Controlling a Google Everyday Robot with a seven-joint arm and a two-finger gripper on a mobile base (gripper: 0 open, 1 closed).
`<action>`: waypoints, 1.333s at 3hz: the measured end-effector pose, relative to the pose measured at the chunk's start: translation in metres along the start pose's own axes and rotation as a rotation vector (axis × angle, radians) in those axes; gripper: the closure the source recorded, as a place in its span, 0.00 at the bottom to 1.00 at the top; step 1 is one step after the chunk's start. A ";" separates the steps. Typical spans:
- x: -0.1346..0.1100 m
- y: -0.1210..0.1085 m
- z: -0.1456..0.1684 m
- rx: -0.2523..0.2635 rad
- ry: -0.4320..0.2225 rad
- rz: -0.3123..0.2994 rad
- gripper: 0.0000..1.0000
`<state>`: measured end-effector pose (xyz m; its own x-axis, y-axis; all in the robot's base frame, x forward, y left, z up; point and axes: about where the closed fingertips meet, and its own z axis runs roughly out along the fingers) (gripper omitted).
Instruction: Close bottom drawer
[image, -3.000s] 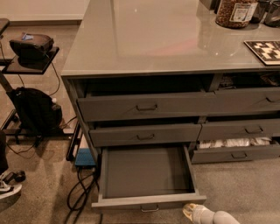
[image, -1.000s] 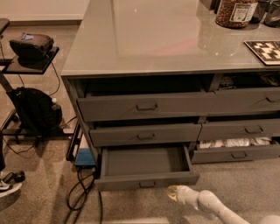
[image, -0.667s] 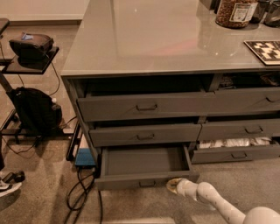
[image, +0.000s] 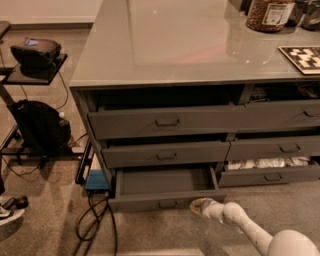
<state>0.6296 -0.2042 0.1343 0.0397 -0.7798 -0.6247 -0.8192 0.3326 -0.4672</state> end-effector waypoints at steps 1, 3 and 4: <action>0.000 0.001 -0.001 0.000 0.000 0.000 1.00; 0.002 -0.032 0.015 0.037 0.008 -0.024 1.00; 0.002 -0.032 0.015 0.037 0.008 -0.024 0.81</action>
Offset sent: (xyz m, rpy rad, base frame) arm 0.1670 -0.0271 0.0195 -0.0895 -0.1694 -0.0618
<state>0.6645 -0.2082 0.1385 0.0545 -0.7923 -0.6077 -0.7965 0.3325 -0.5050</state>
